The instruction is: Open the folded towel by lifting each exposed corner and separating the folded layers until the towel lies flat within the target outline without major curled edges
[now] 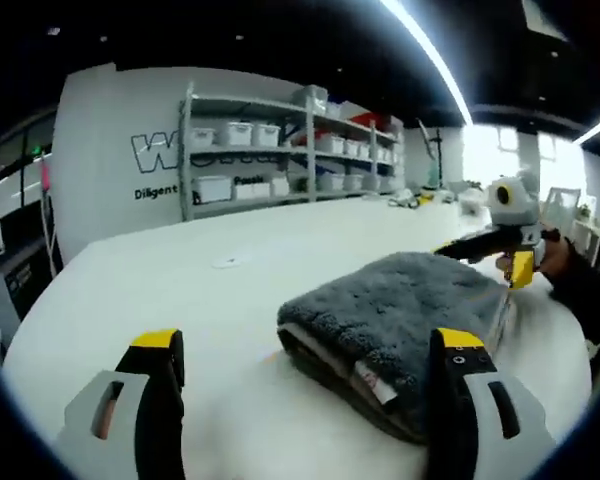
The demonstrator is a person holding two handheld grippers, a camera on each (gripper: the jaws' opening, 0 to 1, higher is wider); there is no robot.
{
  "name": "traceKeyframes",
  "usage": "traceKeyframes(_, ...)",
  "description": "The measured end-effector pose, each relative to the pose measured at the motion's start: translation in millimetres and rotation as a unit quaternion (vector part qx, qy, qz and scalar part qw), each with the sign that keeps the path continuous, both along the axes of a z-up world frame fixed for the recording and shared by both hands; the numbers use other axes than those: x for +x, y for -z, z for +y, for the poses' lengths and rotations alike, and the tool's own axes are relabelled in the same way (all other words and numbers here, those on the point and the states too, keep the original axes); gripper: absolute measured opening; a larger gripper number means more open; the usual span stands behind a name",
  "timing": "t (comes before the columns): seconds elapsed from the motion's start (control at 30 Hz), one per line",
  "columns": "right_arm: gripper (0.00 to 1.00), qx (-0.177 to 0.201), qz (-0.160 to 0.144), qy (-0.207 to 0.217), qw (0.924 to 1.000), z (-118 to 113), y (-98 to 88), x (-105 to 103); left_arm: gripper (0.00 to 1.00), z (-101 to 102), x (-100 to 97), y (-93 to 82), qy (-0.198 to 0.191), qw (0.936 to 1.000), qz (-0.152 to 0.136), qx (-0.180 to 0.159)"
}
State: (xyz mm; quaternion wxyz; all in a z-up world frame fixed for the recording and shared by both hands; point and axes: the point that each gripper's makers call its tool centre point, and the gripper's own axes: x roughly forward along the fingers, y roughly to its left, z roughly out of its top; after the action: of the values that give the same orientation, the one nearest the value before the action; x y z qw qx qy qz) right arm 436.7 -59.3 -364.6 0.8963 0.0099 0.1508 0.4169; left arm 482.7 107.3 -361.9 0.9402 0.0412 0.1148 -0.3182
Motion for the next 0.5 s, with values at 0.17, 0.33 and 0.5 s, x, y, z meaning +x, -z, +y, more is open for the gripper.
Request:
traceKeyframes(0.17, 1.00, 0.030, -0.027, 0.015, 0.9991, -3.3, -17.0, 6.1, 1.00, -2.7, -1.5, -6.4, 0.004, 0.9999, -0.012, -0.009)
traceKeyframes(0.33, 1.00, 0.024, -0.033, 0.026, 0.9989, -6.3, -16.9, 9.2, 1.00, -1.7, -0.1, -8.6, 0.001, 0.9997, -0.024, 0.002)
traceKeyframes(0.5, 1.00, 0.013, -0.066, 0.050, 0.9965, -14.6, -26.1, 15.9, 1.00, 2.6, 2.7, -14.7, -0.010, 0.9990, -0.043, 0.008)
